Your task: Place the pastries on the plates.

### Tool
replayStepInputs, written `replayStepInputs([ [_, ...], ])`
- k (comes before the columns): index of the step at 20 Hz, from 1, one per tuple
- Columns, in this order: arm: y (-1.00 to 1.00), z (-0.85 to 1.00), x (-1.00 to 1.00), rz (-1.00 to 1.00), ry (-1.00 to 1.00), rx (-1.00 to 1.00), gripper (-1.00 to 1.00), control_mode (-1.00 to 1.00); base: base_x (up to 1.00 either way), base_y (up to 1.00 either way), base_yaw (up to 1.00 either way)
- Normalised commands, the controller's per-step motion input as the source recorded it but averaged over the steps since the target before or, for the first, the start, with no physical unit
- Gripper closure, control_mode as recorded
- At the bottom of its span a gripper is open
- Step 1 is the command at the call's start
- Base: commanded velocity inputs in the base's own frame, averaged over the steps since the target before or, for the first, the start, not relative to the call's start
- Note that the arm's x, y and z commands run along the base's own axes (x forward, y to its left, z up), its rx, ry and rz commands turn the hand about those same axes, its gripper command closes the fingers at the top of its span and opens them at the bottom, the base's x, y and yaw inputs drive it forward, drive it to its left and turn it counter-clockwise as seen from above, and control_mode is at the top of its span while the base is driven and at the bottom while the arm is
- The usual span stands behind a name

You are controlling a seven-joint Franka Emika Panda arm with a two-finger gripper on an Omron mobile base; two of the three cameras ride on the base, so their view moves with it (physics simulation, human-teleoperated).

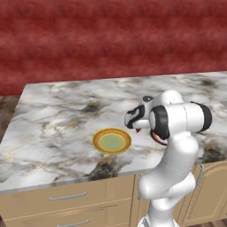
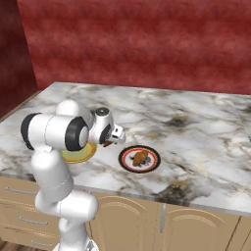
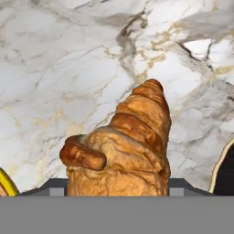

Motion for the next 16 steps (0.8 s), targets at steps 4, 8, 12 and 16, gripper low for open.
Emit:
replayStepInputs([
  [4,0.01,0.70,-0.28,0.04,-0.01,-0.03,1.00,-1.00,0.00,0.00,0.00],
  [8,0.08,0.56,-0.28,0.07,0.00,-0.03,1.00,-1.00,0.00,0.00,0.00],
  [12,0.29,0.24,-0.26,0.09,0.01,-0.05,1.00,-1.00,0.00,0.00,0.00],
  [16,0.44,0.00,-0.32,0.11,0.00,-0.05,1.00,-1.00,0.00,0.00,0.00],
])
